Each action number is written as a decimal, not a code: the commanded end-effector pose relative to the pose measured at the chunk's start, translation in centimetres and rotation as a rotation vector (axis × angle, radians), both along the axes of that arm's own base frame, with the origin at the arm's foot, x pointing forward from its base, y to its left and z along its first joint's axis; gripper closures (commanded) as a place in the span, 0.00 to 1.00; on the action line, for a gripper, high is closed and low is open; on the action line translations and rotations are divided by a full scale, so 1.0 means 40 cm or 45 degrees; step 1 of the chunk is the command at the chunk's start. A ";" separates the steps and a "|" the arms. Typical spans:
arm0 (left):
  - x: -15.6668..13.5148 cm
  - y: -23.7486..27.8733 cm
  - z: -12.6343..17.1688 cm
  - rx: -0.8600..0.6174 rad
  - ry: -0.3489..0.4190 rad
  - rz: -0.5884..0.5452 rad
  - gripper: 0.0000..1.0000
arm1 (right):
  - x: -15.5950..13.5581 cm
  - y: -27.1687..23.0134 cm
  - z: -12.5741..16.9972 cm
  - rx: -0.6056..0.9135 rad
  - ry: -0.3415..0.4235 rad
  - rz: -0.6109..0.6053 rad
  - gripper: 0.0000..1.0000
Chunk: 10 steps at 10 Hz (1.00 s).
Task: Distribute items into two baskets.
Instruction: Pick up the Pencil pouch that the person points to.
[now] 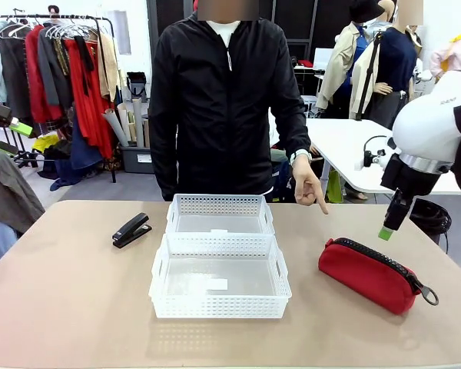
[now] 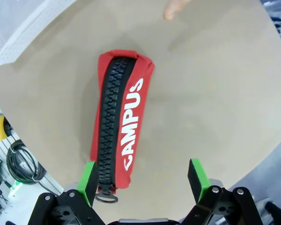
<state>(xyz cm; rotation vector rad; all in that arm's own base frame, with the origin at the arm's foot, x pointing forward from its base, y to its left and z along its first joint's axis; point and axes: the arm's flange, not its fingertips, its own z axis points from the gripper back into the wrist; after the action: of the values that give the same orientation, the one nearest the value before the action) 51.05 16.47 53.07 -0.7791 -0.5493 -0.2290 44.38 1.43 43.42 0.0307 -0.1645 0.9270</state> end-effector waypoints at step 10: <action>-0.001 0.001 0.002 -0.012 -0.006 0.005 0.00 | -0.048 0.085 -0.079 -0.049 -0.002 0.064 0.00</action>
<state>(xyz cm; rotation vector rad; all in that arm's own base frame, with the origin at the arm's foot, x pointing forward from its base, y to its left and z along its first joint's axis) 51.05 16.47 53.07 -0.7791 -0.5493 -0.2290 41.63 4.55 40.59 0.0249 -0.1456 0.9923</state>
